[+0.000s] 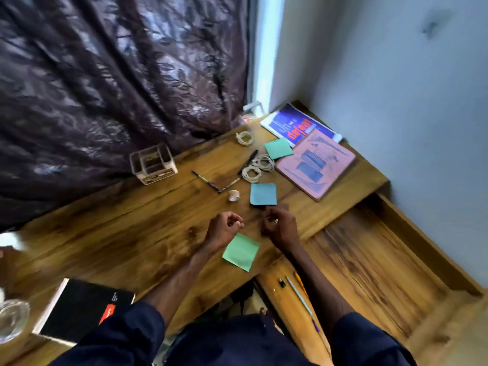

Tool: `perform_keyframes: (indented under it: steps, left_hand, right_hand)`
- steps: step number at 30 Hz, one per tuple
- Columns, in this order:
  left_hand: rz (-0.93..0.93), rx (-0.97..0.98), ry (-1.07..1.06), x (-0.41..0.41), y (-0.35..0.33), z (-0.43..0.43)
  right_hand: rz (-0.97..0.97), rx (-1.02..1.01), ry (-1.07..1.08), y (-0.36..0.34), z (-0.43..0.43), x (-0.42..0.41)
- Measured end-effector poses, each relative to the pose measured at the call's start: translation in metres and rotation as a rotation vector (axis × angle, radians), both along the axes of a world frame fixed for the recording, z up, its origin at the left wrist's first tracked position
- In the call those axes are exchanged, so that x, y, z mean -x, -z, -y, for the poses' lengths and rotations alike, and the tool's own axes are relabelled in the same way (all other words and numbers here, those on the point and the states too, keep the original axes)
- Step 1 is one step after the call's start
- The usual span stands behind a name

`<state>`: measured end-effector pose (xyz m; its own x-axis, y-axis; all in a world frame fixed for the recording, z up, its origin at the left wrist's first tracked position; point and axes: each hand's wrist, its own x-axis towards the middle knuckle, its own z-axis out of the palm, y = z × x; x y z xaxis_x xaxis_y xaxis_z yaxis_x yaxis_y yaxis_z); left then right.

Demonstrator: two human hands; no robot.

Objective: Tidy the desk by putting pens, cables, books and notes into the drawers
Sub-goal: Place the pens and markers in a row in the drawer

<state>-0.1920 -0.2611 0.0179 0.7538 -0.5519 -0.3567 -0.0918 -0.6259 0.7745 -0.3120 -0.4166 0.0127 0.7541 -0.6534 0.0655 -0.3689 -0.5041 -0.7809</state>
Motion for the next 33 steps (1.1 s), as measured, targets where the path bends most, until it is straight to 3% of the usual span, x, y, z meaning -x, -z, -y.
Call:
perform_keyframes:
  steps: [8,14,20,25,33]
  left_hand:
    - [0.143,-0.281,-0.133,-0.074,0.034,-0.051]
    - [0.122,-0.283,-0.142,-0.117,0.052,-0.05]
    - [0.085,-0.272,-0.215,-0.148,0.055,-0.031]
    - [0.045,-0.312,-0.322,-0.173,0.05,0.0]
    - [0.012,-0.442,-0.282,-0.202,0.036,0.032]
  right_hand:
    - [-0.265,0.074,-0.161,0.014,-0.019,-0.108]
    - [-0.408,0.277,-0.298,0.005,0.016,-0.19]
    - [-0.674,0.434,-0.539,0.013,0.038,-0.229]
    - [-0.642,0.442,-0.566,0.02,0.039,-0.237]
    - [-0.328,0.386,-0.52,0.006,0.027,-0.211]
